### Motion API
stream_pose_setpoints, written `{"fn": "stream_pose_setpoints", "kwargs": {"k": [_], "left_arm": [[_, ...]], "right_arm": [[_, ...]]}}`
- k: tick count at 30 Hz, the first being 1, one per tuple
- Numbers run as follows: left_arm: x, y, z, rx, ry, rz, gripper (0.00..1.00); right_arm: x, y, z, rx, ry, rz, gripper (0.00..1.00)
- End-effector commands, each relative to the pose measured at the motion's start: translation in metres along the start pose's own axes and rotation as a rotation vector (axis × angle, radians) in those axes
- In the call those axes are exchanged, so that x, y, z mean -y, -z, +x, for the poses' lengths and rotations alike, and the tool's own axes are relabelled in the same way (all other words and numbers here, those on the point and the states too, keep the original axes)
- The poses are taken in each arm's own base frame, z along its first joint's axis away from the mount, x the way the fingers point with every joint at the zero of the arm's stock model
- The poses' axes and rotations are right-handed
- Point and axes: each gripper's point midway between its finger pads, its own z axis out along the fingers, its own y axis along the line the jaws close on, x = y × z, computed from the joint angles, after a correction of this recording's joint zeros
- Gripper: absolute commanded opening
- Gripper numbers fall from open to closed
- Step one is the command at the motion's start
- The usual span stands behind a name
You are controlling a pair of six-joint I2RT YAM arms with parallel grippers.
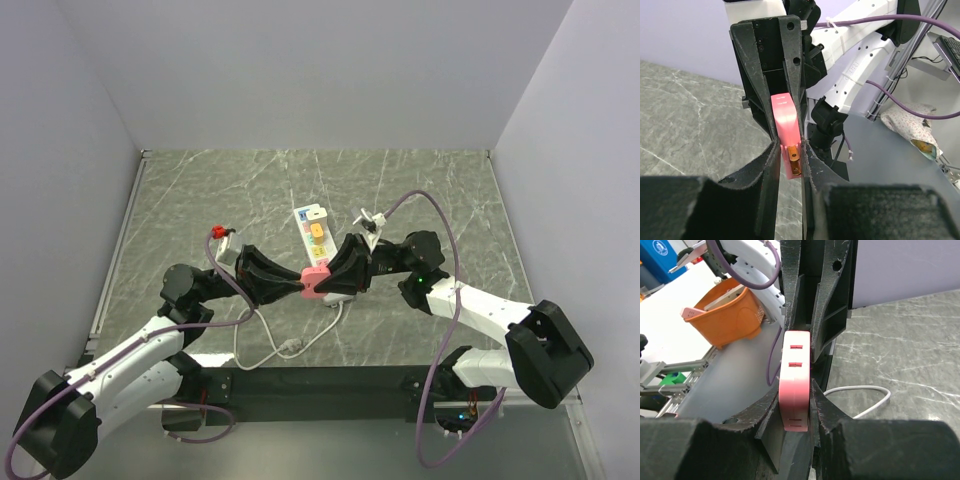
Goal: Insert the plug
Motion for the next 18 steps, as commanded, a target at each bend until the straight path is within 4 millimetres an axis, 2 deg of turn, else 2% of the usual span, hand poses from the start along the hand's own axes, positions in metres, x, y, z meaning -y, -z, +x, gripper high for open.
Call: {"fn": "stream_pose_setpoints", "kwargs": {"k": [1,10,15,17,18], "left_arm": [[0.012,-0.001,-0.006,0.003,-0.037,0.064,0.01],[0.012,-0.001,-0.004,-0.004,-0.037,0.069,0.01],[0.013,-0.001,-0.005,-0.004,-0.041,0.072,0.01],[0.010,-0.001,-0.004,-0.008,-0.029,0.053,0.07],[0.007,-0.002,-0.006,0.000,-0.029,0.033,0.20]], "right_arm": [[-0.013,-0.006,-0.017,0.019,0.075,-0.053,0.00],[-0.020,-0.006,-0.018,0.025,0.077,-0.082,0.00],[-0.017,-0.006,-0.017,0.023,0.073,-0.068,0.00],[-0.015,-0.007,-0.019,0.029,0.076,-0.053,0.00],[-0.008,-0.007,-0.016,0.021,0.067,-0.023,0.00]]}}
